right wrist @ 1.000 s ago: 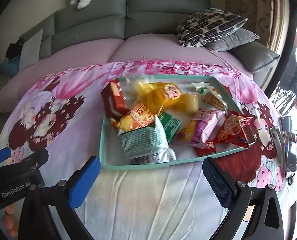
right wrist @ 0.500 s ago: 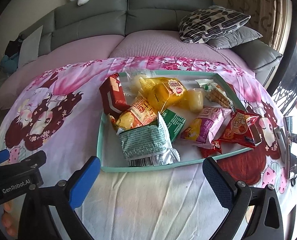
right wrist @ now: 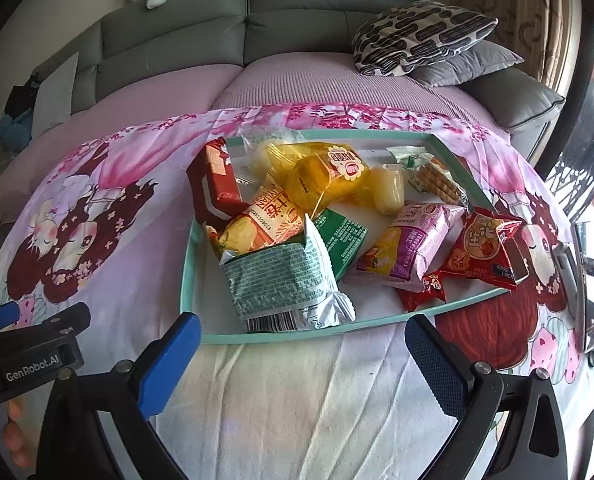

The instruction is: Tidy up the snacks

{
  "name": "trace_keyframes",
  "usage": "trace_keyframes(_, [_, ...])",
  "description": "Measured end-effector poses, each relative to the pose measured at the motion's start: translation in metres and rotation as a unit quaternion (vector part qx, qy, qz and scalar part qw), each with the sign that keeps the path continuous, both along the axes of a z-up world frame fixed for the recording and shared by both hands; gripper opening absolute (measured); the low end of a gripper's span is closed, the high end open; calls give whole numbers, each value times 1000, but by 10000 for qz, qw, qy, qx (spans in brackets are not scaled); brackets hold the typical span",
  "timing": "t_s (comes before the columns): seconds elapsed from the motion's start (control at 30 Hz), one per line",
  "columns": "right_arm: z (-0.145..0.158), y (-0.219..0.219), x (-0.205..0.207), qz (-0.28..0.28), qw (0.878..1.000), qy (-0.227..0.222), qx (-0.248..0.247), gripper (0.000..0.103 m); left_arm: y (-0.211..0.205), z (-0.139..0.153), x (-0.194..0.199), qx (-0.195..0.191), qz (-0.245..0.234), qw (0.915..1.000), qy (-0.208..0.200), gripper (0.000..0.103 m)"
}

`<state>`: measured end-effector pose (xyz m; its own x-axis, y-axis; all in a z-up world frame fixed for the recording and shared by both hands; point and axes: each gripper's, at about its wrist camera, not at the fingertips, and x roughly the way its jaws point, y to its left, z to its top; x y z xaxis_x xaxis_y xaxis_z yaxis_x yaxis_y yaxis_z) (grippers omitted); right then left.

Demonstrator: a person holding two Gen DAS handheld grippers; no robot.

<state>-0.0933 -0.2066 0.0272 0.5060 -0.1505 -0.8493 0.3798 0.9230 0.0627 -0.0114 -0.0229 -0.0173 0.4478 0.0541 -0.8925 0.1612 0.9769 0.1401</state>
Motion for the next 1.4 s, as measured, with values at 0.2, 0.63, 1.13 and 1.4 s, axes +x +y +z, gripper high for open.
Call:
trace_keyframes(0.2, [0,-2,-1,-37,10000,-13,30,103,0,0,1,10,-1,10000,-18,103])
trace_keyframes(0.63, [-1,-4,-1,-74,10000,17,43,103,-1,3,-2,-65,-60,9999,-62,103])
trace_keyframes(1.13, [-1,-5,-2,-95,9999,6,52,103,-1,3,-3,0,17,10000,-15,103])
trace_keyframes(1.4, [-1,-5,-2,-98,9999,5,52,103,0,3,-2,-7,53,10000,10,103])
